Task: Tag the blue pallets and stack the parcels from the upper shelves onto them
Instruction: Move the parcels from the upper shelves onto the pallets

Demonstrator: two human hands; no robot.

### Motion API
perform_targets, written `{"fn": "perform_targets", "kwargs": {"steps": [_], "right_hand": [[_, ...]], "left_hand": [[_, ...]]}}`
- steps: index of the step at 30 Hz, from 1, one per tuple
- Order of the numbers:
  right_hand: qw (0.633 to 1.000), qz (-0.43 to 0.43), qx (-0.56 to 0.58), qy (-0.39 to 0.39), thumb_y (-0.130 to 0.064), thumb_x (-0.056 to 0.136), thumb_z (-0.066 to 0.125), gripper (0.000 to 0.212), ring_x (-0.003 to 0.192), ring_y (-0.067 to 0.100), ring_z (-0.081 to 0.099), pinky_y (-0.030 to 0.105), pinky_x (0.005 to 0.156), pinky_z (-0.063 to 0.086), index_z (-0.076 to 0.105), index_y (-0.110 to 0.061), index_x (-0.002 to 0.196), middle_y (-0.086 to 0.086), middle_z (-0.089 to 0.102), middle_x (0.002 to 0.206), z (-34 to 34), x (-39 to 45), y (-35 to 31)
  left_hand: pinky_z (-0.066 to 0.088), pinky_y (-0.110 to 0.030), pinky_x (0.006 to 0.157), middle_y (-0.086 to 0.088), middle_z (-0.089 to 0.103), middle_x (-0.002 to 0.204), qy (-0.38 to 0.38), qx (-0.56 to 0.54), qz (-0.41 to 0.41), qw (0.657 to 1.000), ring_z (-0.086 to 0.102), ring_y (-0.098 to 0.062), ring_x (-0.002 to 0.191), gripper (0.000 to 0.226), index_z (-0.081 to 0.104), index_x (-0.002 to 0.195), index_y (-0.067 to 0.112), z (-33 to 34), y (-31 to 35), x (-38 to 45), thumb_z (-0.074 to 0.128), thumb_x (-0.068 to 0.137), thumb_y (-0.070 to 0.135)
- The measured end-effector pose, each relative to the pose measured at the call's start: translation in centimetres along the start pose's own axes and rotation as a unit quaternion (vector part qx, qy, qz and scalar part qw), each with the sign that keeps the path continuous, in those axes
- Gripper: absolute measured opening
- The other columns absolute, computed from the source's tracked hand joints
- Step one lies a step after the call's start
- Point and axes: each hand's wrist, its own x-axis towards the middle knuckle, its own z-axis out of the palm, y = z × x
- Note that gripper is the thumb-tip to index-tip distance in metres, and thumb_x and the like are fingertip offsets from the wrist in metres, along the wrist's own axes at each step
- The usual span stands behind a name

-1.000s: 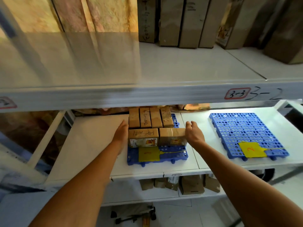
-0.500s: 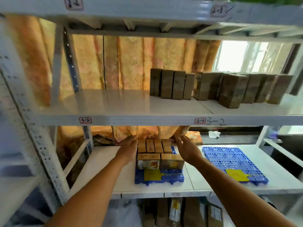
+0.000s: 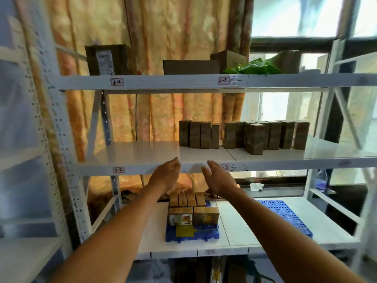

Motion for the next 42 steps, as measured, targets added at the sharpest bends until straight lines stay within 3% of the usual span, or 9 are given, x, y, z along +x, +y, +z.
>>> {"fn": "perform_targets", "kwargs": {"steps": [3,14,19,22,29,34,36,39,42], "right_hand": [[1.000,0.002,0.011,0.024,-0.057,0.106,0.036,0.065,0.147,0.030,0.042,0.052,0.113,0.040,0.035,-0.020,0.159,0.005,0.040,0.165,-2.0,1.0,0.2],[0.999,0.008,0.023,0.046,-0.061,0.104,0.037,0.068,0.146,0.030,0.044,0.045,0.107,0.042,0.034,-0.020,0.159,0.006,0.040,0.164,0.6,10.4,1.0],[0.996,0.041,0.029,0.071,-0.052,0.104,0.044,0.040,0.101,0.015,0.059,0.038,0.081,0.048,0.052,-0.027,0.134,0.004,0.060,0.137,4.1,18.0,1.9],[0.990,0.066,0.073,0.097,-0.045,0.101,0.052,0.017,0.091,0.008,0.059,0.042,0.085,0.057,0.051,-0.035,0.115,-0.005,0.063,0.114,6.1,22.1,2.8],[0.967,0.124,0.128,0.183,-0.055,0.088,0.065,0.039,0.102,0.014,0.066,0.046,0.090,0.059,0.051,-0.035,0.118,-0.009,0.065,0.114,8.7,27.7,3.1],[0.973,0.129,0.103,0.162,-0.076,0.070,0.055,0.077,0.117,0.022,0.066,0.047,0.097,0.056,0.048,-0.032,0.133,-0.004,0.067,0.125,9.4,29.8,2.8],[0.977,0.118,0.096,0.149,-0.076,0.070,0.058,0.077,0.114,0.021,0.066,0.044,0.095,0.057,0.046,-0.032,0.131,-0.004,0.066,0.124,9.8,30.0,3.0],[0.974,0.118,0.118,0.152,-0.061,0.077,0.074,0.069,0.115,0.023,0.065,0.041,0.094,0.054,0.047,-0.028,0.131,-0.002,0.062,0.127,9.7,30.2,3.9],[0.974,0.127,0.124,0.143,-0.056,0.076,0.077,0.074,0.117,0.029,0.064,0.045,0.100,0.054,0.048,-0.022,0.135,0.005,0.057,0.132,9.4,30.3,4.5]], "left_hand": [[0.030,-0.034,0.105,-0.001,0.043,0.156,0.014,-0.027,0.022,0.999,0.041,-0.024,0.141,0.054,0.049,0.144,0.030,-0.7,1.8,1.1,0.024,0.102,0.054],[0.036,-0.047,0.113,-0.004,0.048,0.151,-0.006,-0.124,-0.018,0.992,0.047,-0.027,0.133,0.063,0.046,0.145,0.030,0.3,0.8,10.4,0.027,0.095,0.064],[0.034,-0.034,0.108,0.002,0.036,0.161,0.007,-0.181,-0.028,0.983,0.039,-0.025,0.143,0.054,0.035,0.154,0.038,2.0,-1.6,18.7,0.035,0.103,0.056],[0.033,-0.042,0.115,-0.001,0.028,0.165,0.008,-0.212,-0.035,0.977,0.035,-0.029,0.146,0.067,0.018,0.159,0.037,2.9,-2.9,23.5,0.044,0.101,0.057],[0.033,-0.046,0.113,-0.005,0.012,0.169,0.036,-0.327,-0.074,0.942,0.026,-0.033,0.149,0.114,-0.008,0.158,0.041,5.5,-4.7,29.6,0.076,0.083,0.053],[0.046,-0.032,0.090,-0.008,0.038,0.159,-0.005,-0.384,-0.056,0.922,0.051,-0.028,0.131,0.109,0.004,0.159,0.036,6.9,-5.2,33.3,0.081,0.081,0.037],[0.053,-0.029,0.081,-0.008,0.051,0.148,-0.016,-0.388,-0.050,0.920,0.061,-0.021,0.115,0.100,0.016,0.159,0.030,7.5,-5.2,34.0,0.079,0.082,0.037],[0.057,-0.036,0.088,-0.004,0.060,0.134,-0.007,-0.376,-0.039,0.926,0.064,-0.021,0.111,0.094,0.043,0.149,0.023,7.7,-5.2,34.4,0.079,0.068,0.054],[0.055,-0.025,0.073,-0.004,0.066,0.121,-0.006,-0.354,-0.028,0.935,0.068,-0.018,0.101,0.080,0.056,0.137,0.021,7.7,-5.5,34.0,0.083,0.068,0.052]]}}
